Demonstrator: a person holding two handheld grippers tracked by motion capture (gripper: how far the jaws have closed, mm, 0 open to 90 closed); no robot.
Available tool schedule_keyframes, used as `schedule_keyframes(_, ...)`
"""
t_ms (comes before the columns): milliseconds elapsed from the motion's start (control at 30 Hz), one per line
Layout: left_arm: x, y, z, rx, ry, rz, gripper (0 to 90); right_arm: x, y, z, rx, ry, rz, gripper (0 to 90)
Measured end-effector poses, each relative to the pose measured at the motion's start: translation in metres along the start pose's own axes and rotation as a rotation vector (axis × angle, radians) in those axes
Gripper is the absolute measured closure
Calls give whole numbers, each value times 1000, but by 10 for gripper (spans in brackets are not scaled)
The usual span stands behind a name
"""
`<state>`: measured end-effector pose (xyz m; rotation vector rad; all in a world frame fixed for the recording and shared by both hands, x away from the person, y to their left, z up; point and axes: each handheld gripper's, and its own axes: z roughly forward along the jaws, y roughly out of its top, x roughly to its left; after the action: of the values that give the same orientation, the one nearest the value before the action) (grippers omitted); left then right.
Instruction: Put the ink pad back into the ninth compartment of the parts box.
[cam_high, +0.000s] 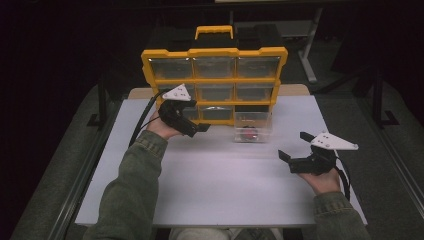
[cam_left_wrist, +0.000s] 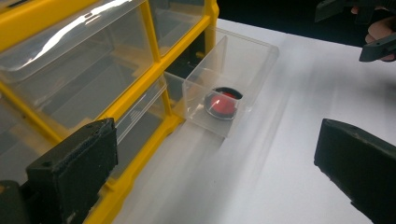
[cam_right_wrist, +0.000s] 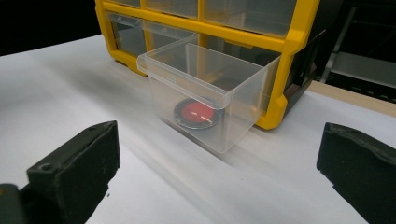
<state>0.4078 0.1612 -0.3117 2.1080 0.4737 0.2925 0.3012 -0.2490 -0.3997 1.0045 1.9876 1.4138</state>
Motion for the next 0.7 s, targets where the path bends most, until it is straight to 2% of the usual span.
schedule_keyframes(433, 3, -21, -13, -8, 31, -28, 0, 0, 0, 1, 6, 1, 0, 0)
schedule_keyframes(700, 3, -36, -30, -22, 74, -44, 0, 1, 0, 2, 7, 0, -2, 0)
